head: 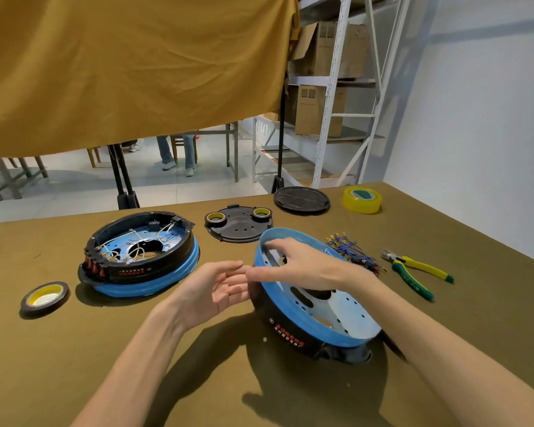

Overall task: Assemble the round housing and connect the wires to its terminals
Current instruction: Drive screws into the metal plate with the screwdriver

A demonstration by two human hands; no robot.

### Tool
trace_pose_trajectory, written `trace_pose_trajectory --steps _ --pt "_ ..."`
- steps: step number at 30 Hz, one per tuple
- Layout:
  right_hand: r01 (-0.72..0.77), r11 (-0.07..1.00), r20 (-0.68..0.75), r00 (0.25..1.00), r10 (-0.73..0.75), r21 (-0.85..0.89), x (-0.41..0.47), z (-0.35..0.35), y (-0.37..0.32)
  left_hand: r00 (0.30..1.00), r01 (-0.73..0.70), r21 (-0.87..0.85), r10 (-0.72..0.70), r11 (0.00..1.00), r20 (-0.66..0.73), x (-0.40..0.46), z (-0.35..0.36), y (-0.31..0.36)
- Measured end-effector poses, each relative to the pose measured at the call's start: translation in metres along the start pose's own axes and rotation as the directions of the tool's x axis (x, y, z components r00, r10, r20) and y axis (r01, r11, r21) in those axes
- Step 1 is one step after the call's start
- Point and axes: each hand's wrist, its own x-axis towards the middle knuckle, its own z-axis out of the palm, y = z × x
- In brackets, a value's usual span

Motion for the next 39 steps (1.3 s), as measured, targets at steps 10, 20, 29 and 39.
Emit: trace_pose_trajectory --steps 10,20,29,39 --pt "0.019 0.99 -0.09 0.996 -0.006 0.14 -0.01 -0.044 -0.005 0.986 -0.033 -0.224 0.069 0.974 0.153 0.0 0.001 0.004" --pt "0.075 0.993 -0.222 0.97 -0.094 -0.093 -0.008 -0.007 -0.001 0.977 -0.188 0.139 0.2 0.972 -0.078 0.011 0.002 -0.006" --pt "0.125 0.986 -0.307 0.94 -0.152 -0.106 -0.014 -0.011 0.008 0.843 -0.205 0.774 0.51 0.6 -0.172 0.028 -0.007 -0.035" --pt "0.19 0.982 -0.455 0.873 -0.178 -0.019 -0.039 -0.029 0.018 0.788 -0.019 0.981 0.606 0.191 -0.103 0.038 -0.007 -0.058"
